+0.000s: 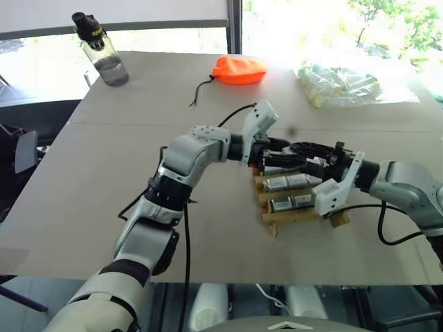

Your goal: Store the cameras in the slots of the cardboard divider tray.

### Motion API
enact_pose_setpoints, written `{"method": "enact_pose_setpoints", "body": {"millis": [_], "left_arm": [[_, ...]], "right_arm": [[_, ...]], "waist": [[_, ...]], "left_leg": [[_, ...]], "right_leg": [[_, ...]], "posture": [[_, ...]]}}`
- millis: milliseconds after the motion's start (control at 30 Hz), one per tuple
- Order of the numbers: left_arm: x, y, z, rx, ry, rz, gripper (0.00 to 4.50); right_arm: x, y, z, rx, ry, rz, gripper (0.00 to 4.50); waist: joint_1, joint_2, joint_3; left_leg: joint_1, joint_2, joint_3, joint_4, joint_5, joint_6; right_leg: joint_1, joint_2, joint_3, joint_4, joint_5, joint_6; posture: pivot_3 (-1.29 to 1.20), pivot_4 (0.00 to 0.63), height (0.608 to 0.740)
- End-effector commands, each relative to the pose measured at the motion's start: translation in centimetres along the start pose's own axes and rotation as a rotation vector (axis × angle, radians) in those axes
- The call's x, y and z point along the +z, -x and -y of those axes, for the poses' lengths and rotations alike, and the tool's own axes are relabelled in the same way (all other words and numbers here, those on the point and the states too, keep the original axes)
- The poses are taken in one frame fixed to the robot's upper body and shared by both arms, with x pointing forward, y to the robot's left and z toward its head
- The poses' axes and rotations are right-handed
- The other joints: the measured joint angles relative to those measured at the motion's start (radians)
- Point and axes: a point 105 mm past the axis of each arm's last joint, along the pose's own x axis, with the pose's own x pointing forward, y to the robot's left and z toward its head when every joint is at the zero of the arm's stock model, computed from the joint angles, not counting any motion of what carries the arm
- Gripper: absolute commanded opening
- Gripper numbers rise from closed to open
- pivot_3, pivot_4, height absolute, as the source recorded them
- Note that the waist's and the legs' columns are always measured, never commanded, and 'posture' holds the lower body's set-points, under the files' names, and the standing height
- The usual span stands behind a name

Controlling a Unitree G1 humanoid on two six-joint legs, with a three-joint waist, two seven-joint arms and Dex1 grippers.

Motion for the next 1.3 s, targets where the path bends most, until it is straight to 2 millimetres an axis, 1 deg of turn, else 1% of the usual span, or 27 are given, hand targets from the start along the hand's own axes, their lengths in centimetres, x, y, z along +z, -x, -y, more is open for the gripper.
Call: {"method": "enact_pose_setpoints", "body": {"millis": [33,167,267,500,533,600,633,667,933,1000,1067,1167,1233,1300], "left_arm": [[1.8,0.5,0.4,-0.001,-0.078,-0.008,0.89],[1.7,0.4,1.0,-0.028,-0.093,-0.046,0.89],[1.7,0.5,1.1,-0.032,-0.081,-0.072,0.89],[1.0,0.6,1.3,-0.062,-0.063,-0.142,0.89],[1.0,0.5,1.3,-0.062,-0.057,-0.147,0.83],[1.0,0.5,1.4,-0.073,-0.045,-0.153,0.83],[1.0,0.5,1.4,-0.079,-0.045,-0.162,0.83],[1.0,0.5,1.5,-0.086,-0.046,-0.172,0.83],[0.7,0.5,1.5,-0.112,-0.061,-0.218,0.83],[0.8,0.5,1.4,-0.104,-0.068,-0.208,0.83],[1.0,0.4,1.3,-0.094,-0.077,-0.192,0.83],[1.3,0.3,1.3,-0.085,-0.086,-0.171,0.83],[1.5,0.1,1.6,-0.088,-0.089,-0.149,0.83],[1.7,-0.2,1.7,-0.074,-0.097,-0.127,0.83]], "right_arm": [[0.3,0.1,0.4,0.021,0.064,0.033,1.98],[0.0,0.1,-0.1,0.061,0.083,0.041,1.98],[0.1,0.0,-0.8,0.096,0.080,0.060,1.98],[0.5,-0.1,-0.8,0.109,0.093,0.083,1.98],[0.6,-0.2,-0.7,0.108,0.093,0.088,2.99],[0.7,-0.2,-0.6,0.106,0.095,0.096,3.73],[0.7,-0.2,-0.6,0.107,0.100,0.099,4.22],[0.6,-0.2,-0.6,0.109,0.104,0.100,4.45],[0.4,-0.1,0.0,0.092,0.111,0.102,4.45],[-0.3,0.3,0.4,0.057,0.084,0.060,4.45],[-1.1,1.0,0.3,0.053,0.033,0.013,4.45],[-1.5,1.9,-0.1,0.047,-0.039,-0.020,4.45],[-2.2,3.4,-0.7,0.059,-0.138,-0.076,4.45],[-3.0,5.1,-1.5,0.055,-0.284,-0.139,4.45]], "waist": [[0.001,0.000,0.000],[-0.002,0.000,0.000],[-0.001,0.000,0.000],[-0.001,0.000,0.000],[-0.001,0.000,0.000],[0.000,0.000,0.000],[0.000,0.000,0.000],[0.000,0.000,0.000],[0.000,0.000,0.000],[0.000,0.000,0.000],[0.002,0.000,0.000],[0.002,0.000,0.000],[0.003,0.000,0.000],[0.005,0.000,0.000]], "left_leg": [[0.000,0.000,0.000,0.000,0.000,0.000],[0.001,0.000,0.000,0.000,0.000,0.000],[0.000,0.000,0.000,0.000,0.000,0.000],[0.000,0.000,0.000,0.000,0.000,0.000],[0.000,0.000,0.000,0.000,0.000,0.000],[0.000,0.000,0.000,0.000,0.000,0.000],[0.000,0.000,0.000,0.000,0.000,0.000],[0.000,0.000,0.000,0.000,0.000,0.000],[0.000,0.000,0.000,0.001,0.000,0.000],[0.000,0.000,0.000,0.001,0.000,0.000],[0.000,0.000,0.000,0.001,0.000,0.000],[-0.001,0.000,-0.001,0.001,0.000,0.000],[-0.001,0.000,-0.001,0.001,0.000,0.000],[-0.002,0.000,-0.002,0.001,0.000,0.000]], "right_leg": [[0.000,0.000,0.000,0.000,0.000,0.000],[0.000,0.000,0.000,0.001,0.000,0.000],[0.000,0.000,0.000,0.001,0.000,0.000],[0.000,0.000,0.000,0.001,0.000,0.000],[0.000,0.000,0.000,0.001,0.000,0.000],[0.000,0.000,0.000,0.001,0.000,0.000],[0.000,0.000,0.000,0.000,0.000,0.000],[0.000,0.000,0.000,0.001,0.000,0.000],[0.000,0.000,0.000,0.001,0.000,0.000],[0.000,0.000,0.000,0.001,0.000,0.000],[0.000,0.000,0.000,0.001,0.000,0.000],[0.000,0.000,0.000,0.000,0.000,0.000],[0.000,-0.001,0.000,0.000,0.000,0.000],[0.000,-0.001,0.000,0.000,0.000,0.000]], "posture": [[0.00,0.150,0.726],[0.00,0.150,0.726],[0.00,0.150,0.726],[0.00,0.150,0.726],[0.00,0.150,0.726],[0.00,0.150,0.726],[0.00,0.150,0.726],[0.00,0.150,0.726],[0.00,0.150,0.726],[0.00,0.150,0.726],[0.00,0.150,0.726],[0.00,0.150,0.726],[0.00,0.150,0.726],[0.00,0.150,0.726]]}}
